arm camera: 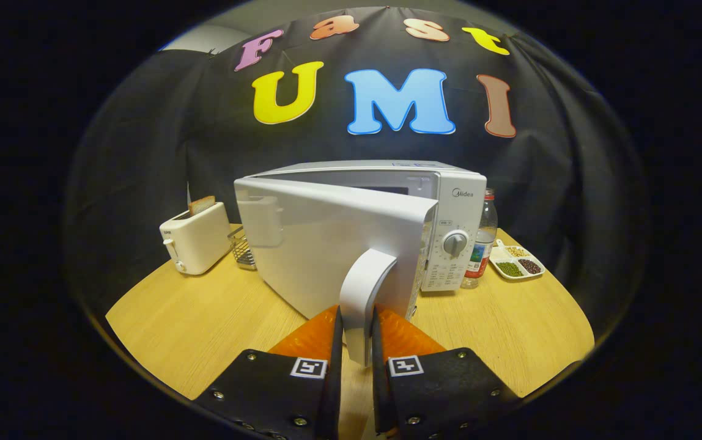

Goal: Open the microwave, put the food inside, and close the microwave door.

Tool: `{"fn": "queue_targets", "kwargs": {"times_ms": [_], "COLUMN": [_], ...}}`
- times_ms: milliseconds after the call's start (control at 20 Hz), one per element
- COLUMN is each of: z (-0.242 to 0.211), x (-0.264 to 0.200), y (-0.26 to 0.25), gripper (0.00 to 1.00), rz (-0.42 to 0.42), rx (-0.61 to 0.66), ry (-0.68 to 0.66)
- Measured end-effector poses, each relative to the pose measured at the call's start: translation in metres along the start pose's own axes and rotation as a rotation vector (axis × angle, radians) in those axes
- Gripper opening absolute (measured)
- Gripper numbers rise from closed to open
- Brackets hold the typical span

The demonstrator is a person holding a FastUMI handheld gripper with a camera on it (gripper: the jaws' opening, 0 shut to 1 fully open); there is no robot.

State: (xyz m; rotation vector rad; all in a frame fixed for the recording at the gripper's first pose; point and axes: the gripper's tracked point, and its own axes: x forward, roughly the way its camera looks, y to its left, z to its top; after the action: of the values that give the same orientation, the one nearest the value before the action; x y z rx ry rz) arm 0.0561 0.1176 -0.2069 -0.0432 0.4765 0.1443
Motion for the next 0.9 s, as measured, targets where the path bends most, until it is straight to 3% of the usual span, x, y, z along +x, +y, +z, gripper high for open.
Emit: {"fn": "queue_targets", "kwargs": {"times_ms": [900], "z": [-0.064], "x": [-0.057], "y": [0.139], "gripper": [0.24], "rz": [0.240], "rx": [-0.170], "ry": [0.090]}}
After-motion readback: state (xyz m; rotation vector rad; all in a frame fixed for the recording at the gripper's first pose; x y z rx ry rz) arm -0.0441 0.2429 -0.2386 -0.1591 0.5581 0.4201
